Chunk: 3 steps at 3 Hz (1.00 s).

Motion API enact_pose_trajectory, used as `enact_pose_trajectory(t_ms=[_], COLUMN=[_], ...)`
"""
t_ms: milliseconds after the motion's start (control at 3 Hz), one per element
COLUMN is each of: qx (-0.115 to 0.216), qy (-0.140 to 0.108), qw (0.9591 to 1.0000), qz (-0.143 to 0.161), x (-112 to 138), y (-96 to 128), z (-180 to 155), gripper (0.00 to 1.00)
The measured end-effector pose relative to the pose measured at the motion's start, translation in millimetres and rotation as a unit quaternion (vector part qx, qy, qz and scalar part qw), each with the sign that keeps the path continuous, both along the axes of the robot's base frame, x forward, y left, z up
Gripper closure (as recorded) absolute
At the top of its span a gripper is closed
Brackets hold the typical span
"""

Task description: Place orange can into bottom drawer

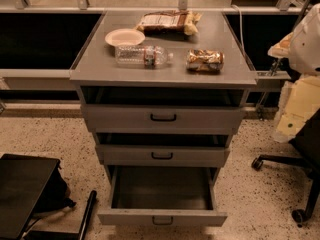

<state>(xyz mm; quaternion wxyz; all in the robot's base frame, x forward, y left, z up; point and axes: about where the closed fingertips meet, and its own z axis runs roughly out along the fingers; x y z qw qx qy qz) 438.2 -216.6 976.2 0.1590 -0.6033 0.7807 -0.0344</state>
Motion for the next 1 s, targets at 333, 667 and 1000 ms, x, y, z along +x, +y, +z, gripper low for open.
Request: enact_pose_trajectory(t_ms=[333,667,1000], qx=[0.0,0.014,0.052], qy=[0.0,-0.006,-0.01], qw=[1.0,0.9998,0.9981], qz=[0.0,0.015,0.031], x=[0,33,81], y=[0,6,11], z=[0,-4,-13], gripper=[0.0,0.0,0.0])
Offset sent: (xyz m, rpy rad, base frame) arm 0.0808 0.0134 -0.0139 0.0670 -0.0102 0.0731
